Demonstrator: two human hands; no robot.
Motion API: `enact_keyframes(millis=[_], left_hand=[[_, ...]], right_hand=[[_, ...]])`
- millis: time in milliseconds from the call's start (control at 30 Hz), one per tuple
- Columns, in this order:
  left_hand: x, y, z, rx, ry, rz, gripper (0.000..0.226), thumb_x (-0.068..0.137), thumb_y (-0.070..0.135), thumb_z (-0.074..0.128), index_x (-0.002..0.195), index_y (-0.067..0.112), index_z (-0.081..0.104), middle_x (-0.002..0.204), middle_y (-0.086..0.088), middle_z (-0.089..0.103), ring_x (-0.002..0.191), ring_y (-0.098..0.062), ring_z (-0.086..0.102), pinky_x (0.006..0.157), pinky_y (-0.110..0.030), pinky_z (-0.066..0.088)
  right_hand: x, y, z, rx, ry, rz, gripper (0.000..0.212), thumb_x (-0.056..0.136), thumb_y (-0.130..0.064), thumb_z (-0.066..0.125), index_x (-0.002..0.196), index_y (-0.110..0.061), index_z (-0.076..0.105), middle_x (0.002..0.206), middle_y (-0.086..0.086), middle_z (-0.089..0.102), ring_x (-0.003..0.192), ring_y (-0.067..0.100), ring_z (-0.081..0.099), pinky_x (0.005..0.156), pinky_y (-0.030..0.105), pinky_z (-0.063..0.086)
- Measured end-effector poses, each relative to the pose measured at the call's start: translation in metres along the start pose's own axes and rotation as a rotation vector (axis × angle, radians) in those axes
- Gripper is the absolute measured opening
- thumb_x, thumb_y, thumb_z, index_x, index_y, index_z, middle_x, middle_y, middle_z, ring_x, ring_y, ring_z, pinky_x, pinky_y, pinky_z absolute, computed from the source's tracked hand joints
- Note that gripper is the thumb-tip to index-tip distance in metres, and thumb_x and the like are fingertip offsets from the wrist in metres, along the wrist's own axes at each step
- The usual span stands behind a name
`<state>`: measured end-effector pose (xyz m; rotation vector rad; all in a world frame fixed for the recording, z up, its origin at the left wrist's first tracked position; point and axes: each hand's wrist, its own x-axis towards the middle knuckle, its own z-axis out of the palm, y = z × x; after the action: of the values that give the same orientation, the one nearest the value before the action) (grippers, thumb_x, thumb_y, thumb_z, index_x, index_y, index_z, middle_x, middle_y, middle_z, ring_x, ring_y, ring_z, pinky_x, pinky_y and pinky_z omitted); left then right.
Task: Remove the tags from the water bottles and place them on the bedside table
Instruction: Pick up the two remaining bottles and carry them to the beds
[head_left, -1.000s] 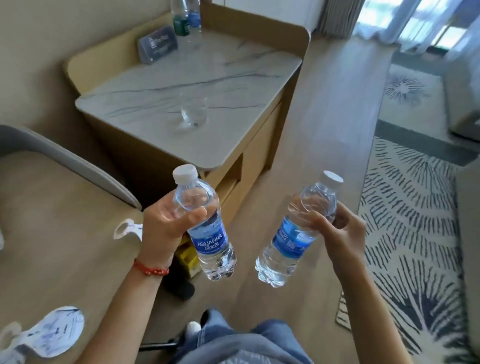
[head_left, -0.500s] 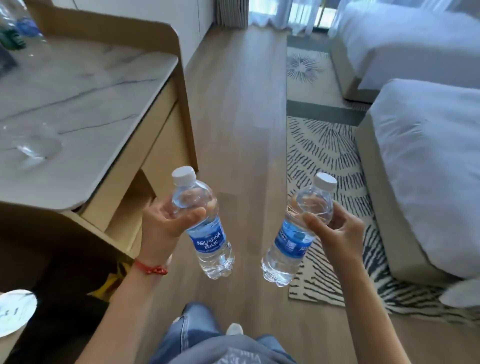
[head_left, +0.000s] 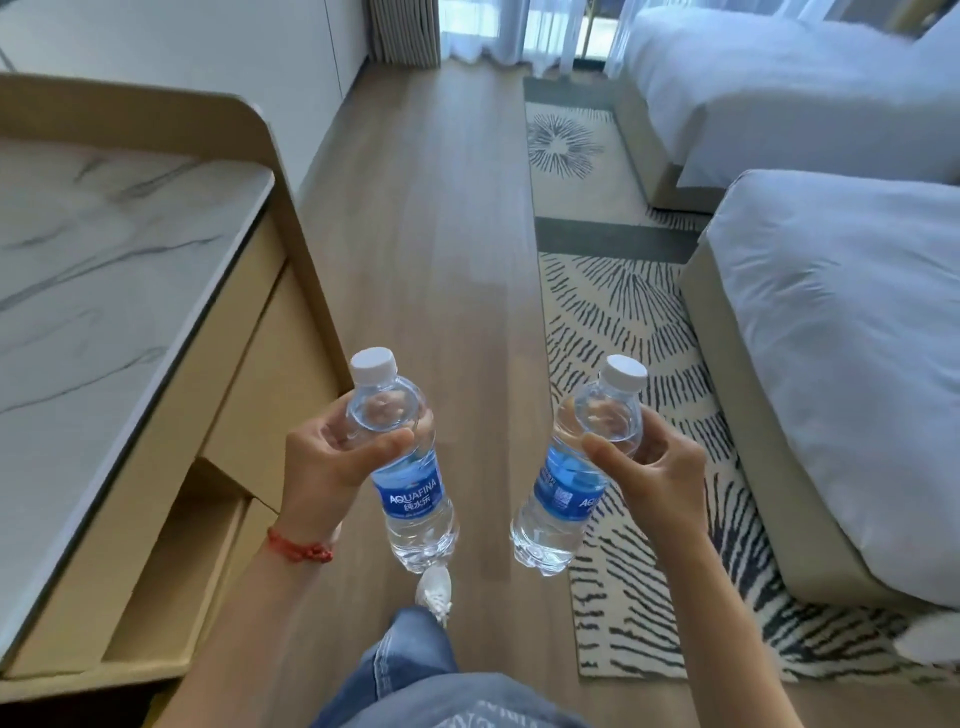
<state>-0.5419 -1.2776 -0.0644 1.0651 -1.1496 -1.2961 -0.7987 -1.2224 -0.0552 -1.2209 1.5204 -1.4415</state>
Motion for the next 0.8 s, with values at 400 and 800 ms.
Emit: enact_keyframes(millis=[400, 800], left_hand=[[0.222, 0.005, 0.028, 0.004, -0.093, -0.010, 0.046, 0.051, 0.020, 0.083, 0.096, 0.017, 0.070, 0.088, 0.001, 0.075, 0.081, -0.017, 0.070, 0.067, -0.022, 0.054], [0.446, -0.022, 0.125, 0.028, -0.110, -0.029, 0.044, 0.055, 0.013, 0.075, 0.098, 0.014, 0.068, 0.085, 0.005, 0.075, 0.079, -0.011, 0.070, 0.065, -0.018, 0.053]], right_hand=[[0.199, 0.009, 0.032, -0.008, 0.035, 0.009, 0.032, 0.065, -0.007, 0.078, 0.093, -0.021, 0.068, 0.079, -0.011, 0.074, 0.071, 0.004, 0.070, 0.060, 0.011, 0.051], [0.438, 0.045, 0.003, -0.004, 0.015, -0.029, 0.050, 0.058, -0.030, 0.077, 0.104, -0.013, 0.065, 0.091, -0.009, 0.074, 0.079, 0.009, 0.071, 0.064, 0.013, 0.052]])
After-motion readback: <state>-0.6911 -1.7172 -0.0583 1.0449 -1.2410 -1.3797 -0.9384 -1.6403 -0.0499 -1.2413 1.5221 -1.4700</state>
